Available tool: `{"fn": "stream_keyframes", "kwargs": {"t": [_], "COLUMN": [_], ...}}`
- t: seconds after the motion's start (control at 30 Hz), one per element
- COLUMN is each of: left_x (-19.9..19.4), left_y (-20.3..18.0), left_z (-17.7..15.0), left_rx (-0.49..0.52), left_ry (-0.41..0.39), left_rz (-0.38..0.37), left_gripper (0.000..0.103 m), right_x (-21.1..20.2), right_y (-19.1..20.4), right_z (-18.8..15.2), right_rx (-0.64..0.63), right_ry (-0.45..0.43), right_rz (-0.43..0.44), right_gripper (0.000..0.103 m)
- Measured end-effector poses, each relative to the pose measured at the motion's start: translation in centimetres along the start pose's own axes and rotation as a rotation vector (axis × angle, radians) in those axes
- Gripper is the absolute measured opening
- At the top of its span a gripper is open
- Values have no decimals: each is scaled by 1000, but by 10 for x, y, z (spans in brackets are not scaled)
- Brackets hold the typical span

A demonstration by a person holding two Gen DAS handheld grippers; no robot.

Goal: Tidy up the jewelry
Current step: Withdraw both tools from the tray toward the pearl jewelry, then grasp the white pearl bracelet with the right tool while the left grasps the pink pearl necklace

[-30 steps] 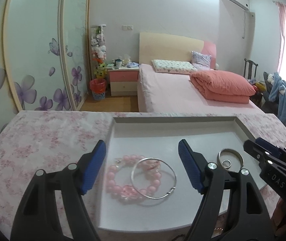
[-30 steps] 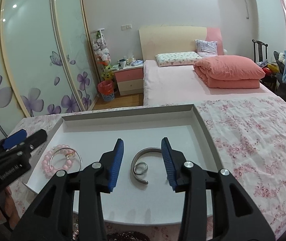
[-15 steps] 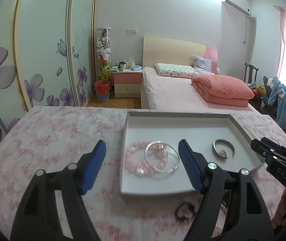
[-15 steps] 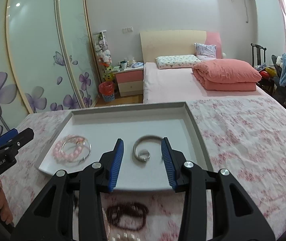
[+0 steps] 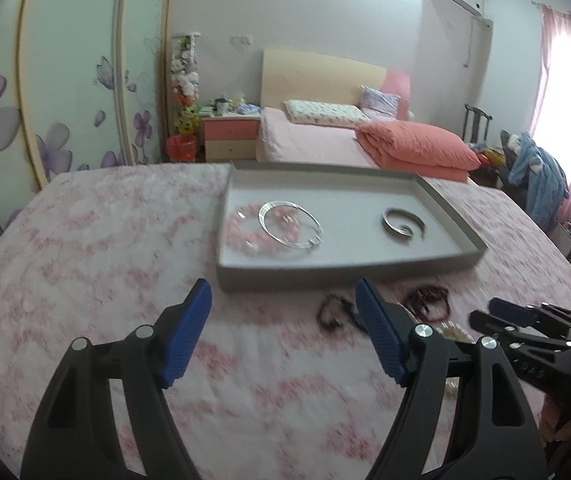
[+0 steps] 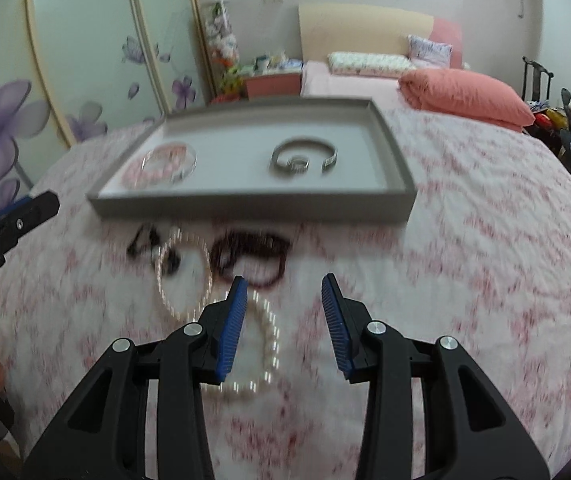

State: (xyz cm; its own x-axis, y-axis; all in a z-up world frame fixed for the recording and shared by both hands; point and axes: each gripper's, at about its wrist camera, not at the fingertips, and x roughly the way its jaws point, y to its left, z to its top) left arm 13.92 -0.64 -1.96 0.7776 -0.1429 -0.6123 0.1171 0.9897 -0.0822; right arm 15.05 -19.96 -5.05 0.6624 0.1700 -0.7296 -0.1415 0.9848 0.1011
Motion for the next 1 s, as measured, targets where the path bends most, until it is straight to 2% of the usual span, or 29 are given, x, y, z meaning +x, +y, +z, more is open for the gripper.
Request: {"fn": "stream_keyframes", "kwargs": {"t": [0.3, 0.37, 0.43, 0.5, 0.67, 0.87, 1.0], "left_x": [10, 15, 20, 25, 38, 56, 68], "left_y": [-25, -29, -34, -39, -57, -70, -75], "left_z": [-15, -17, -18, -21, -29, -31, -32], "left_rx": [43, 44, 42, 41, 62, 62, 55], "left_ry": [66, 86, 107, 133, 179, 236, 259], "left_rz": [-57, -65, -74, -89, -104, -99, -81], "left_gripper": [72, 72, 70, 68, 66, 57, 46], "right_x": [11, 9, 8, 6, 3, 1, 1], "right_y": [11, 13, 14, 13, -12, -34, -36], "right_z": [-18, -20, -20, -22, -21, -20, -21], "right_rx": [-66, -85, -96, -108, -53, 5, -4], "right_ry": [72, 65, 64, 63, 58, 56, 57], "right_rz": [-28, -33, -28, -30, -97, -106, -99], "right_gripper": [37, 32, 20, 15, 11, 11, 11]}}
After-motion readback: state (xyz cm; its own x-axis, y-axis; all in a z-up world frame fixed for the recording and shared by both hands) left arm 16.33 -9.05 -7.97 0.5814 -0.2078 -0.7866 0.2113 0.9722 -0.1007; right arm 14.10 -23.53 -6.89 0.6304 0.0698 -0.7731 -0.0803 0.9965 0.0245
